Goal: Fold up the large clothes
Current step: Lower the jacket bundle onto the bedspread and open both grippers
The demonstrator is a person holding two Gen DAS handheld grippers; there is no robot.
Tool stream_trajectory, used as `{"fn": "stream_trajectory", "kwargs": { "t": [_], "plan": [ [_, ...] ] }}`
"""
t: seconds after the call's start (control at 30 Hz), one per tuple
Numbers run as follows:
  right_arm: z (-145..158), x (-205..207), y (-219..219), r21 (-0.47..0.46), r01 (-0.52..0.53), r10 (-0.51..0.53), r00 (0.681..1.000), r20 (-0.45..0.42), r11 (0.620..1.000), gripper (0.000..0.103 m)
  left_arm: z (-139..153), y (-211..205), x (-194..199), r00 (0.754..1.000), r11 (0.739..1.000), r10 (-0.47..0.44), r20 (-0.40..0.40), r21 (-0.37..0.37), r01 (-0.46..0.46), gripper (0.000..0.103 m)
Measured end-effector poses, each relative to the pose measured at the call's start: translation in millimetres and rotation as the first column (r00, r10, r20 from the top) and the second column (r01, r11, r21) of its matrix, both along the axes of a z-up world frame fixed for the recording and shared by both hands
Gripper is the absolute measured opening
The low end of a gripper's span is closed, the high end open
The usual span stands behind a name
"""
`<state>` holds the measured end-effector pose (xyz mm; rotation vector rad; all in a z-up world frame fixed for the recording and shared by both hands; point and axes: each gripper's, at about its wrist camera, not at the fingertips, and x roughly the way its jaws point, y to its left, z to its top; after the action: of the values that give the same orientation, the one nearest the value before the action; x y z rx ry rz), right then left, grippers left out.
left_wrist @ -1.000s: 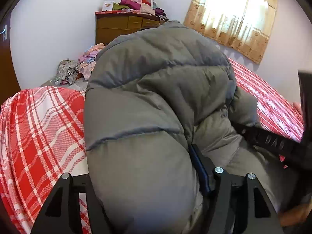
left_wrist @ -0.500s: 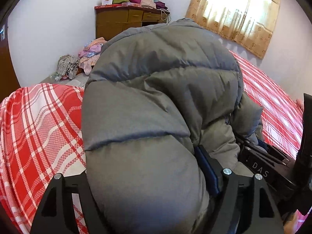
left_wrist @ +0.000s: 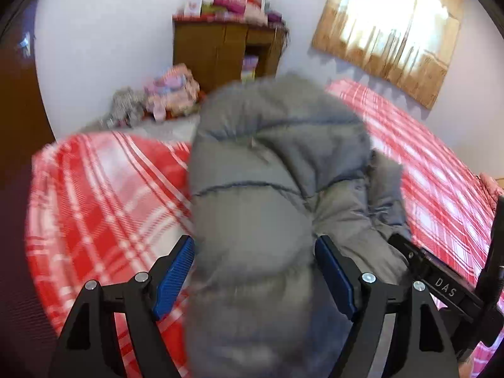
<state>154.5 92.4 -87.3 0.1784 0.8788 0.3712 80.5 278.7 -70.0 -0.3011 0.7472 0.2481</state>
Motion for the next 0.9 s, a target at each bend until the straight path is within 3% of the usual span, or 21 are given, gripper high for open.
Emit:
{"fn": "stream_trajectory", "kwargs": {
  "t": [0.1,0.27,0.4,0.73,0.9],
  "plan": [
    [6,-17,-13,0.018,0.024,-0.024,1.0,-0.005,1.0,0.092,20,-8,-32,0.998,0.999,-0.007,0.068,0.041,0.004,0.079],
    [15,-41,-31,0.031,0.042,-0.042,0.999,-0.009,0.999,0.092,27,-22,-74,0.993,0.996,0.02,0.116,0.087,-0.03,0.079],
    [27,-63,-43,0.004,0.042,-0.042,0.999,0.026,0.999,0.092,28,-26,-96,0.994,0.995,0.036,0.107,0.093,-0.046,0.08],
    [50,-114,-62,-0.019,0.029,-0.027,0.995,0.095,0.999,0.093,37,-62,-137,0.996,0.965,0.086,0.028,0.246,-0.09,0.08],
    [68,-145,-70,-0.023,0.033,-0.028,0.984,0.175,0.999,0.103,39,-80,-162,0.996,0.947,0.08,0.032,0.309,-0.085,0.08]
  ]
}}
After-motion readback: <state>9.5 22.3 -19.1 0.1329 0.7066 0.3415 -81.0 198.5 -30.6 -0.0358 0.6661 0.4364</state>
